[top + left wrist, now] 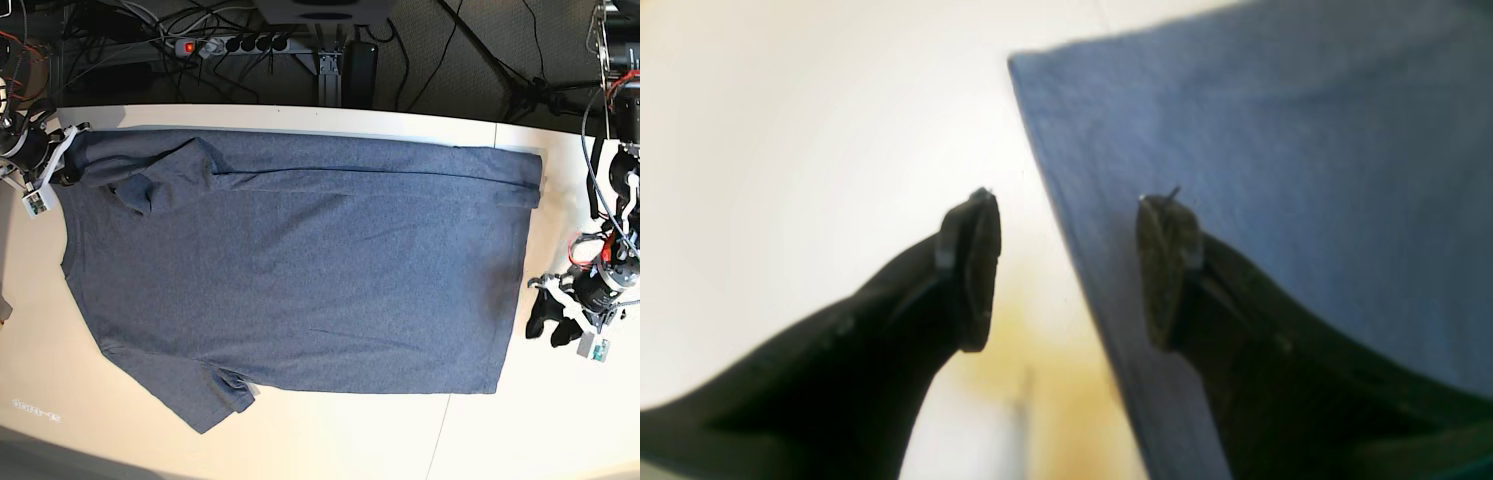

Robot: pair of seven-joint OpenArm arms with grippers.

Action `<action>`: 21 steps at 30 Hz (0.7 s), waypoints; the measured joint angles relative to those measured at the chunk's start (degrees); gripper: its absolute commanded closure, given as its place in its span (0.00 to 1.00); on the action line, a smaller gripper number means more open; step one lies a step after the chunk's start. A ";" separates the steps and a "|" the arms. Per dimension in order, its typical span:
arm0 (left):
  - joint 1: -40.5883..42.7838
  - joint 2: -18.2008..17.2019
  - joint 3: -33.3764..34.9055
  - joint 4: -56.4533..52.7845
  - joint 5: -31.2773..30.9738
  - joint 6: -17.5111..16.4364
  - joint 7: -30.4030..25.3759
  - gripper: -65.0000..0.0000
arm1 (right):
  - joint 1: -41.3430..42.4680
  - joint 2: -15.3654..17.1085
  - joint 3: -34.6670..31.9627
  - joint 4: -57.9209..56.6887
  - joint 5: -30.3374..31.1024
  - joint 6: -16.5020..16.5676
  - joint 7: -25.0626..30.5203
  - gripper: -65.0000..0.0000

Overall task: Fold the T-shirt properly
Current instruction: 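Grasp the shirt's hem corner with the left gripper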

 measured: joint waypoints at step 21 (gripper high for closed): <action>-26.86 9.53 6.27 -47.95 -1.01 -5.01 -2.58 0.45 | -0.02 -0.20 0.00 0.00 0.02 0.00 0.07 1.00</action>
